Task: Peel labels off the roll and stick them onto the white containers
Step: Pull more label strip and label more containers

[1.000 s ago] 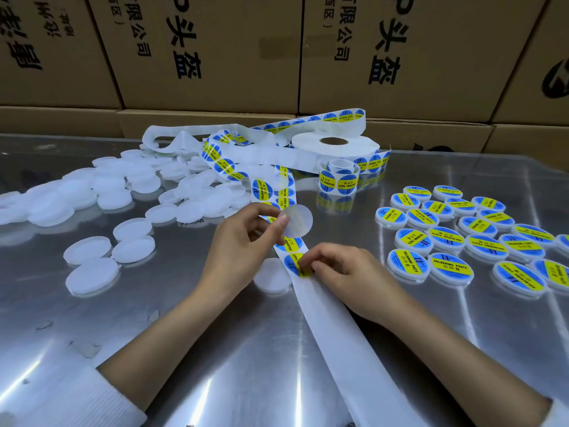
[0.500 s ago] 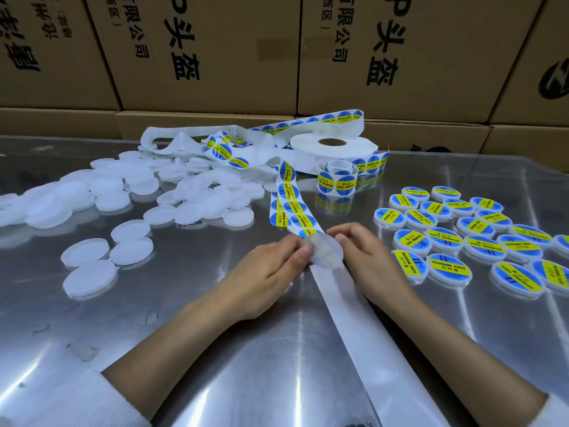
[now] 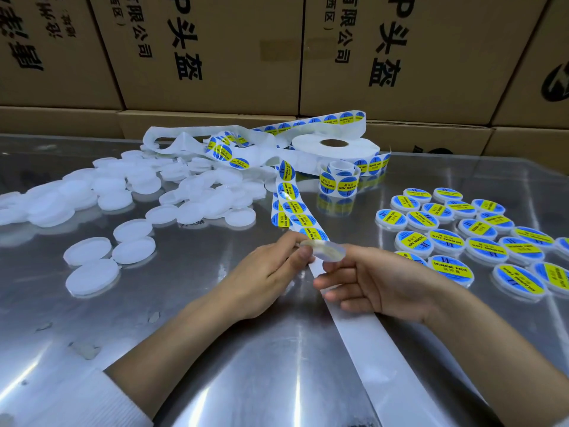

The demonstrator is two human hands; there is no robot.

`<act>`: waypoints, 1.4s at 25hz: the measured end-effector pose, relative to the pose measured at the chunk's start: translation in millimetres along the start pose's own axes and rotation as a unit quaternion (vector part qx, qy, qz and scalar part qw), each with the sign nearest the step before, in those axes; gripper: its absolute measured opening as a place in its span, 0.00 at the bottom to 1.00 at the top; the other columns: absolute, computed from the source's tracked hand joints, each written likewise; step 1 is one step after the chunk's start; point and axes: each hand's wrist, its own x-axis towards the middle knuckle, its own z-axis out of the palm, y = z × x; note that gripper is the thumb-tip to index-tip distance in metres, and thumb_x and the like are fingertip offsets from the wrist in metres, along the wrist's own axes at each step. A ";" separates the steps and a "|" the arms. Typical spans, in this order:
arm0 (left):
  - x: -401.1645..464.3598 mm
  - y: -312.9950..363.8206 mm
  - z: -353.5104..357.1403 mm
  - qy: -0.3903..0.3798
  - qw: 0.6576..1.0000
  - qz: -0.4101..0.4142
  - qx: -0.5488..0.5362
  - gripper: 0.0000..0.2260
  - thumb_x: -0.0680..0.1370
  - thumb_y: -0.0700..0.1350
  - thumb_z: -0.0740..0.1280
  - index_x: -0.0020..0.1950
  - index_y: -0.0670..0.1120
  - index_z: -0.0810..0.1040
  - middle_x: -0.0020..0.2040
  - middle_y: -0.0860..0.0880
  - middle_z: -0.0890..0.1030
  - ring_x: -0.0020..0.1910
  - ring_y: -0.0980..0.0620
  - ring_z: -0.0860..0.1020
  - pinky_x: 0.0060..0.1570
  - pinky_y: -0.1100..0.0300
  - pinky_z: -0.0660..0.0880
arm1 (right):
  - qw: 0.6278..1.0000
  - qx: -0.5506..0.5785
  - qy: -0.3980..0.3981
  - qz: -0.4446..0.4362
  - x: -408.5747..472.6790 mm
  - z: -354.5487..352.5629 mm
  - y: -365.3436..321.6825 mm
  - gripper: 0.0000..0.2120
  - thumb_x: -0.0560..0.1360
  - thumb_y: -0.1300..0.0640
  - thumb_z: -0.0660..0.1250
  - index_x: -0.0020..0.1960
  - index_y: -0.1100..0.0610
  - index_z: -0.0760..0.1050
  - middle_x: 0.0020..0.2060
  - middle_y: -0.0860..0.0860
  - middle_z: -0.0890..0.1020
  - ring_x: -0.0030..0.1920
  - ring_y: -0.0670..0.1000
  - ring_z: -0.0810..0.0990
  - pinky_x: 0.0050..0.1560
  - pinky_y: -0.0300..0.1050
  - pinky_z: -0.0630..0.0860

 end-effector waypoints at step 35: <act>-1.8 12.8 -8.0 0.218 0.959 0.095 0.154 0.26 0.64 0.58 0.77 0.57 0.47 0.77 0.48 0.61 0.75 0.42 0.68 0.70 0.47 0.74 0.66 | 0.974 0.074 0.125 -0.176 10.6 11.4 16.8 0.13 0.59 0.47 0.73 0.40 0.52 0.79 0.47 0.52 0.84 0.49 0.48 0.80 0.57 0.46 0.72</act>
